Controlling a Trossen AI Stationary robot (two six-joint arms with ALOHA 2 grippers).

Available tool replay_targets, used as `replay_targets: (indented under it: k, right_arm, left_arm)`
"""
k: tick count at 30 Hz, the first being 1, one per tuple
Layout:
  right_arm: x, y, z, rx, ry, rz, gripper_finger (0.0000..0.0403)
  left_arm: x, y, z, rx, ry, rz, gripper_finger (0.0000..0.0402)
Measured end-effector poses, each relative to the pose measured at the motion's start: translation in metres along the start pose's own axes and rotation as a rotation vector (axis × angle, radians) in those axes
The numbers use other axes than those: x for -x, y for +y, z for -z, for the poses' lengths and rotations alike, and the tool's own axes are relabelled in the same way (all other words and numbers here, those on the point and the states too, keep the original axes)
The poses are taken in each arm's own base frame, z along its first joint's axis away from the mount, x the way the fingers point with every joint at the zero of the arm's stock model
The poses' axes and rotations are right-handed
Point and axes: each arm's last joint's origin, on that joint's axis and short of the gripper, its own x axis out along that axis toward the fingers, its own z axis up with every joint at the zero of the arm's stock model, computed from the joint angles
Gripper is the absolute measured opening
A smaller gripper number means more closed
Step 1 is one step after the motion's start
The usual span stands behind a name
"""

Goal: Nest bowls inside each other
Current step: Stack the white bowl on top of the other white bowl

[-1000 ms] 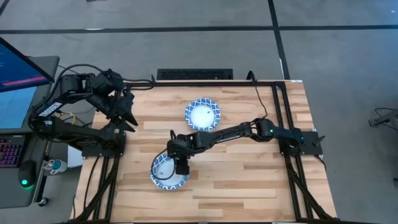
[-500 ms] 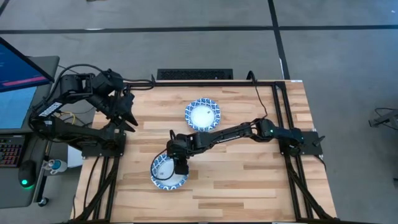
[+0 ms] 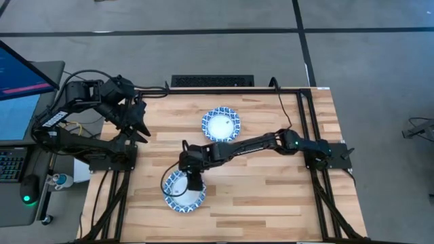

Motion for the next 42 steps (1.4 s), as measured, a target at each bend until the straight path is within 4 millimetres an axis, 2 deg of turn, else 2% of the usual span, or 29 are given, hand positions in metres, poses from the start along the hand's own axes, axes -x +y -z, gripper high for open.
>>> replay_targets:
  k: [6, 15, 19, 25, 28, 34, 42]
  right_arm:
    - [0.009, 0.000, -0.011, 0.025, -0.048, 0.008, 0.0187]
    - [0.008, -0.002, -0.008, 0.070, -0.022, 0.035, 0.0187]
    - [0.008, -0.004, -0.008, 0.034, -0.022, 0.037, 0.0187]
    - [-0.005, -0.009, 0.002, 0.028, -0.005, 0.041, 0.0187]
    - [-0.005, -0.009, 0.004, 0.027, 0.007, 0.042, 0.0187]
    - [-0.005, -0.012, -0.001, 0.021, -0.044, 0.060, 0.0187]
    - [-0.005, -0.015, 0.001, 0.018, -0.021, 0.053, 0.0187]
  left_arm:
    - [0.000, 0.000, 0.000, 0.005, 0.000, 0.000, 0.0126]
    - [0.000, 0.000, 0.000, 0.001, -0.001, 0.000, 0.0126]
    - [0.000, 0.000, 0.000, 0.000, -0.003, -0.004, 0.0126]
    - [0.000, 0.000, -0.001, 0.008, -0.007, -0.006, 0.0126]
    - [0.000, 0.000, -0.001, 0.010, -0.007, -0.007, 0.0126]
    - [0.000, 0.000, -0.001, 0.010, -0.008, -0.008, 0.0126]
    - [0.000, 0.001, -0.001, 0.008, -0.012, -0.009, 0.0126]
